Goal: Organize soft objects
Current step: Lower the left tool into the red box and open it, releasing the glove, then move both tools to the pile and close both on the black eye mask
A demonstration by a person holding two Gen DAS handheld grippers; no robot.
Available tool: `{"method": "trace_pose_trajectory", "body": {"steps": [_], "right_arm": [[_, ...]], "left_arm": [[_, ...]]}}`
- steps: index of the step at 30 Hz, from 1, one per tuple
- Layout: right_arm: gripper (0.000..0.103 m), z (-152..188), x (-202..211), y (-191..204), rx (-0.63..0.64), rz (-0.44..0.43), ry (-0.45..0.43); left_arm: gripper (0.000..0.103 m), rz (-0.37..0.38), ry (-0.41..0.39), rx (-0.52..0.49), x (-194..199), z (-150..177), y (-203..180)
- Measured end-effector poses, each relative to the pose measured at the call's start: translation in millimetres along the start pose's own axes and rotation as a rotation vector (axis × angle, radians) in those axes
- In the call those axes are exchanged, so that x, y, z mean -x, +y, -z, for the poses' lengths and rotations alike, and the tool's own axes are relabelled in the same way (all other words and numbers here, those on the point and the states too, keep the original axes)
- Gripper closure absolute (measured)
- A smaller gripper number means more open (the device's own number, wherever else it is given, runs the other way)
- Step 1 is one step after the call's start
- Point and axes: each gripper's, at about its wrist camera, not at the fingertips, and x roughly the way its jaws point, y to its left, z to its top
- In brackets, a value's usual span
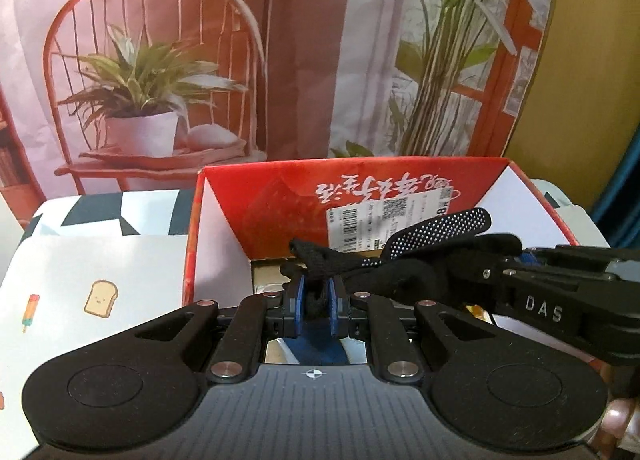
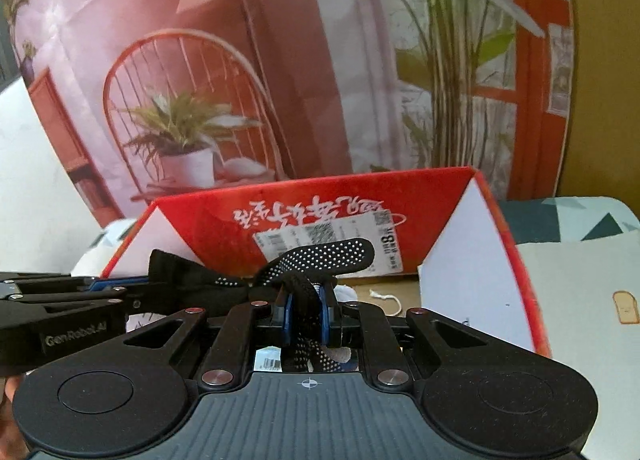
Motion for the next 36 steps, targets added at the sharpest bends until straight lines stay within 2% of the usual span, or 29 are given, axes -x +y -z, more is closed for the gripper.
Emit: {"method": "trace_pose_trajectory", "body": {"steps": [3,5,6,9,11,18,24,31,36], "right_arm": [[0.087,-5.0,-2.9,3.7,0.024,0.061,-0.004],[0.081,-6.5,-1.8,8.0,0.076,0.118,-0.02],[0.081,-6.9,-1.0,8.7,0.093,0.142,-0.025],[0.078,-8.3,5.6,4.6,0.078,0.166,-0.037],[0.077,-8.1,11.4,2.5,0.068,0.163,-0.044],[0.076,4.5,43.9,10.1,0.085,0.117,-0.073],[0.069,32.3,83.8,10.3,0.056,0.042,-0.148],[0.069,65.4,125.9,9.9,0.051,0.002,-0.225],[0.067,86.2,150.4,18.6,0.079,-0.02,-0.257]], "left_arm": [[0.075,0.004,-0.027,-0.013,3.7,-2.4,4.3],[0.044,0.012,-0.046,-0.018,8.0,-3.9,7.2],[0.041,0.011,-0.065,-0.019,11.0,-4.2,8.3],[0.04,-0.002,-0.094,-0.017,18.8,-4.3,9.7],[0.041,0.022,-0.101,-0.002,25.8,-2.3,10.7],[0.041,0.023,-0.161,-0.027,68.3,18.9,4.3],[0.041,0.032,-0.203,0.009,110.1,51.1,10.5],[0.042,0.025,-0.202,0.028,136.8,93.9,15.6],[0.043,0.041,-0.181,0.088,144.7,123.6,19.0]]}}
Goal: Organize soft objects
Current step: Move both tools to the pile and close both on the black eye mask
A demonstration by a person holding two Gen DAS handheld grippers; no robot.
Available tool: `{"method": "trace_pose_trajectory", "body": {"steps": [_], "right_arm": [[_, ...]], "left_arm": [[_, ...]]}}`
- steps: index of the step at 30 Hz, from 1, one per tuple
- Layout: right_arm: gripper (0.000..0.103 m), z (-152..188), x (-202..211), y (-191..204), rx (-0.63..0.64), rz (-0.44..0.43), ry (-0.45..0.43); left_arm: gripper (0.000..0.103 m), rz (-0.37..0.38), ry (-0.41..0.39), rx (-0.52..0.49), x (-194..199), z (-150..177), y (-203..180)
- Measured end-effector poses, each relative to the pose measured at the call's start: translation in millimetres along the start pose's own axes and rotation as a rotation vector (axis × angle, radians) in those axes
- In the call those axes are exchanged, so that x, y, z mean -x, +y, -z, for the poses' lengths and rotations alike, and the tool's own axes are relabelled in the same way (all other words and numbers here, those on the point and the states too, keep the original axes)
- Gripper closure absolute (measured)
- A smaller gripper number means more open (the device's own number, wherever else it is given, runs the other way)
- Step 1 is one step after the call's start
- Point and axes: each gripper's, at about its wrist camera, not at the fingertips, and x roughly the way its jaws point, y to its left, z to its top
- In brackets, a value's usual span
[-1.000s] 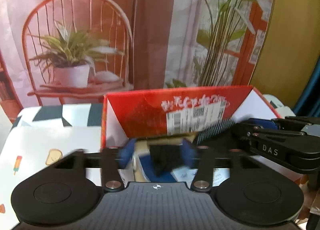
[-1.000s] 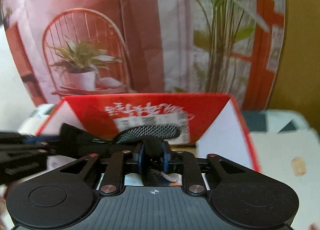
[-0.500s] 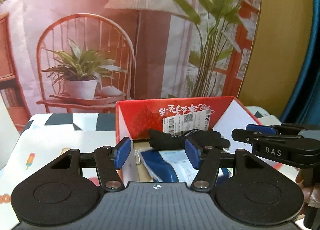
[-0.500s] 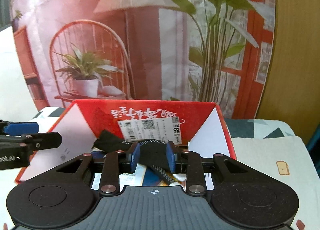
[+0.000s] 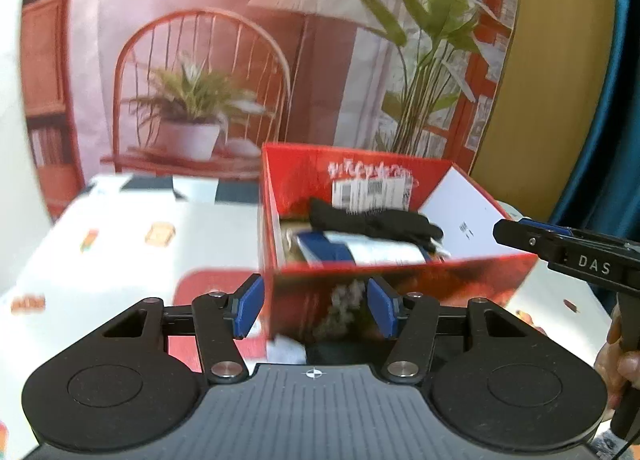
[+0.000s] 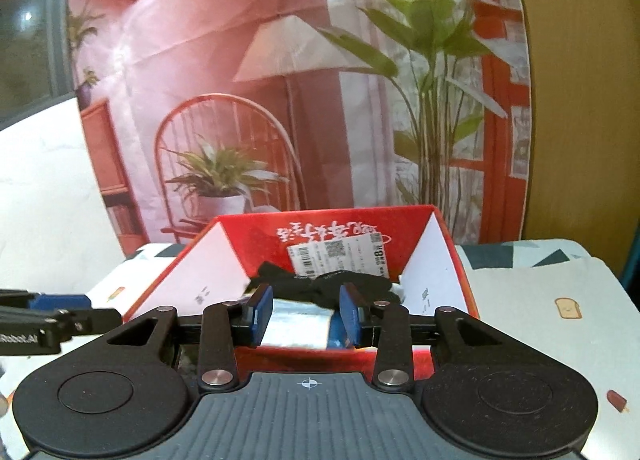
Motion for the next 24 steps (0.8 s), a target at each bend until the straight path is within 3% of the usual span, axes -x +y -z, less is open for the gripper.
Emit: {"method": "trace_pose_trajectory", "body": {"steps": [5,10,17,24], "right_arm": [[0.061,26.3,12.9,7.0,0.01,0.003,0.018],[0.061,62.2,9.5,2.1,-0.02,0.062,0.05],[0.061,112.3,-9.4,-20.0,-0.124,0.103,0.162],[0.061,124.2,-8.8,-20.6,-0.098,0.087,0.17]], "left_arm": [[0.045,0.009,0.046,0.059,-5.2,18.3,2.7],[0.045,0.028,0.082,0.087,-9.9,27.6,0.6],[0.052,0.068,0.143,0.163,-16.3,48.4,0.5],[0.052,0.045,0.193,0.208,-40.1,41.9,12.4]]}}
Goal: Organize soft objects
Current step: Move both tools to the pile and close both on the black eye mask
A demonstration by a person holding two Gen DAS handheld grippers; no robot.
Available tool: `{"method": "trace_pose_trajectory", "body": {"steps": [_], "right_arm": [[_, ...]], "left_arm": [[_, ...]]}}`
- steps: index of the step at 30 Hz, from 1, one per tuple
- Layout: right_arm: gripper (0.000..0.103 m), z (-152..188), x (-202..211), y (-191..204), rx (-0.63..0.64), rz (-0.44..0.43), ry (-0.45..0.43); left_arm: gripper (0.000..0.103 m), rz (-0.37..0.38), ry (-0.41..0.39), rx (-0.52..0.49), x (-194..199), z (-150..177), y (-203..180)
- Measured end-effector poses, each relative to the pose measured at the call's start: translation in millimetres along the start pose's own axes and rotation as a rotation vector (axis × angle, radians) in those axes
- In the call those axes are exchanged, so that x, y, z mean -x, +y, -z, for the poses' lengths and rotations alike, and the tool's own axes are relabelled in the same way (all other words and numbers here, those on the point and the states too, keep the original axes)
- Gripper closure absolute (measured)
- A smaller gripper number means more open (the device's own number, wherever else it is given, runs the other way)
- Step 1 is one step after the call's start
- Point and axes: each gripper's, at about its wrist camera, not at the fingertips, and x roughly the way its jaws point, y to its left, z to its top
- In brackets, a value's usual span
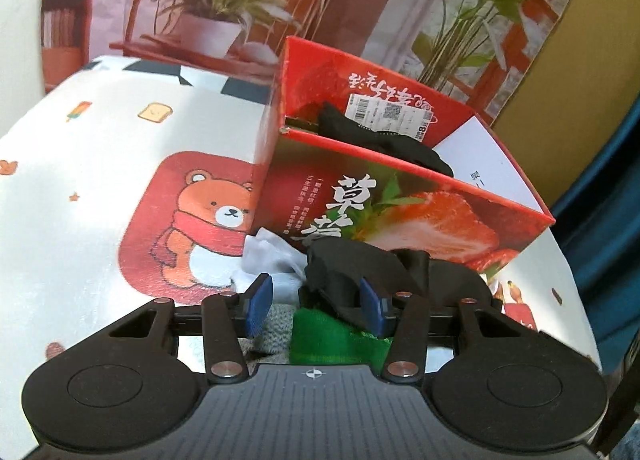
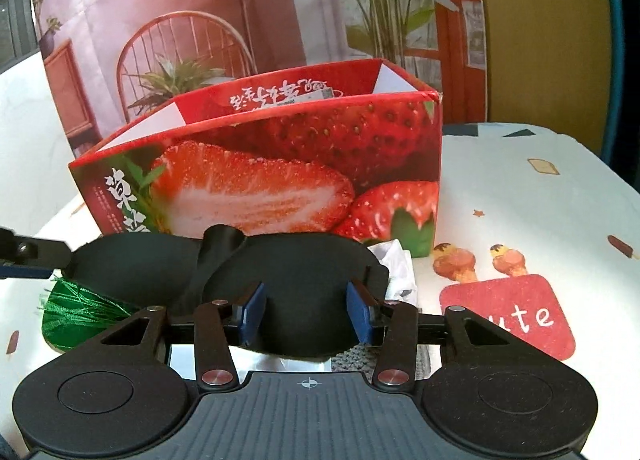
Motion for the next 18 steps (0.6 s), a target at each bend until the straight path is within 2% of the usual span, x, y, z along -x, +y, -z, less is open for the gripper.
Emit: {"method": "trace_pose_trajectory", "body": {"steps": [6,9,12,16,18], "right_arm": [[0.06,-1.3,-4.1,-9.5,-0.038,-0.025,0.007],[0.06,0.4,-4.2,-9.2,-0.03,-0.027,0.004],[0.06,2.2,-4.4,-9.6,-0.031,-0.03,-0.003],[0.06,0.3,-4.1,-12.0,-0.052,-0.042,0.001],[0.06,-2.2,-2.9,-15.5,-0.064,-0.054,-0.002]], "left_arm": [[0.052,0.024,0.05,0.0,-24.2,-6.5,-8.9],[0.052,0.024,0.046,-0.017,-29.6,-5.4,-13.9],[0.06,0.03,0.04,-0.032,-31.6,-4.7,-14.2],[0.077,0.016,0.003,-0.046,-29.9,-6.0,-11.8],[0.079,0.006,-0.005,-0.061,-29.4,-4.8,-12.4]]}}
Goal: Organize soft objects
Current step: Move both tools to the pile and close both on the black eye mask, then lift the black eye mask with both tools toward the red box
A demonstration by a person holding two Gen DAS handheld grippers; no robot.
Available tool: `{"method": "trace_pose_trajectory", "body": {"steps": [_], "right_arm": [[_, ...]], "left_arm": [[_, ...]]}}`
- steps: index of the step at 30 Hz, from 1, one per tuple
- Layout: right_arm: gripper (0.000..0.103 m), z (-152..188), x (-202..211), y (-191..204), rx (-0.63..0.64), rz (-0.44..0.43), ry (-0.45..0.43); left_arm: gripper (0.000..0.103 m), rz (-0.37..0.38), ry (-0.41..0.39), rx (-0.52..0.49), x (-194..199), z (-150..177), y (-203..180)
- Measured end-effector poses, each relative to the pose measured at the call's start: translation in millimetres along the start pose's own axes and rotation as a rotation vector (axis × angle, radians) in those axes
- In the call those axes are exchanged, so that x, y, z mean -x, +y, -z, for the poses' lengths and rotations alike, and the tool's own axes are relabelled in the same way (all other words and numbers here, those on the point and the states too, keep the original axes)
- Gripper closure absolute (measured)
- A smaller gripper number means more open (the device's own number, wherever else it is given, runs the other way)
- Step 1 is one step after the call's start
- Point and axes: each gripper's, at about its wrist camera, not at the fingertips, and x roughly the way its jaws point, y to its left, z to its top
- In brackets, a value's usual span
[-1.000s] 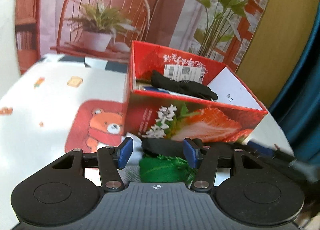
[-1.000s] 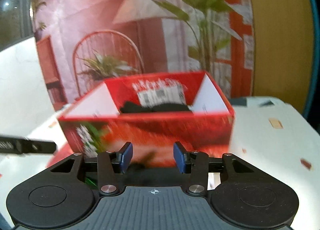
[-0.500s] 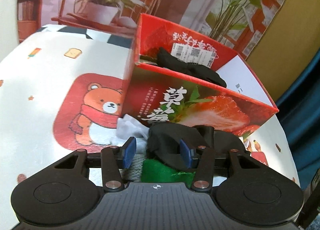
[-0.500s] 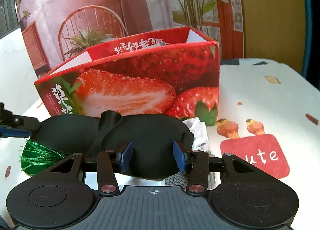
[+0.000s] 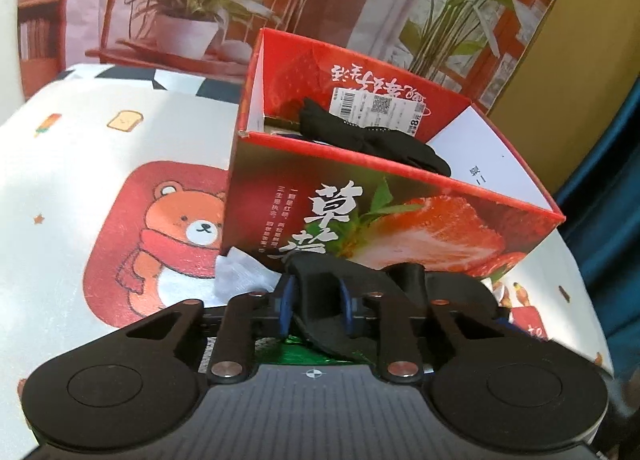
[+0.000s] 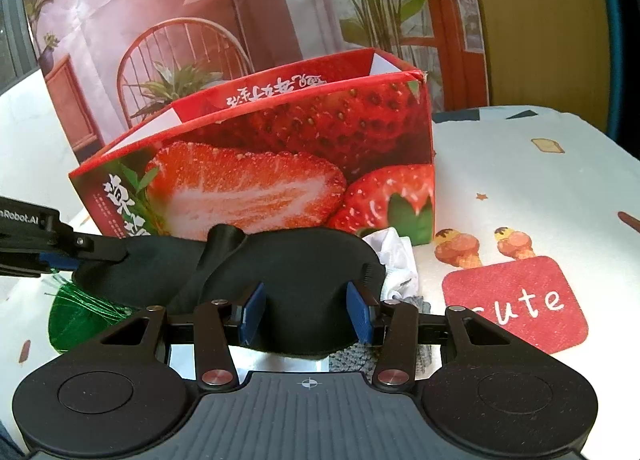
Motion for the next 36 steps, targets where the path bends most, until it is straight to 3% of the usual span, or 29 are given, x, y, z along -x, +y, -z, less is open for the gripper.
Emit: {"method": "trace_pose_trajectory", "body": {"steps": [5,18,23,28,33,36], "right_arm": [[0.054,-11.1,8.4,-14.0,-0.063,0.006,-0.039],[0.053,-9.1,18.6,-13.1,-0.115,-0.015,0.006],[0.053,-15.6,3.9,-26.2,-0.169,-0.042,0.036],[0.054,-25.9,-8.1,-26.0,-0.132,-0.058,0.056],[0.074,-33.5,7.7,-20.5,-0.089,-0.049,0.036],[0.081,-36.8,21.8,-19.7,-0.073,-0.056,0.005]], "left_arm": [[0.08,-0.011,0.008,-0.022,-3.1,3.1,0.0],[0.079,-0.036,0.027,0.0,-9.0,7.5,9.1],[0.079,-0.03,0.041,0.01,-13.4,8.7,13.0],[0.08,-0.008,0.048,0.024,-11.9,5.0,16.2],[0.084,0.026,-0.027,-0.066,12.9,-2.2,4.2],[0.085,0.058,-0.072,-0.1,28.2,-7.7,-3.0]]}}
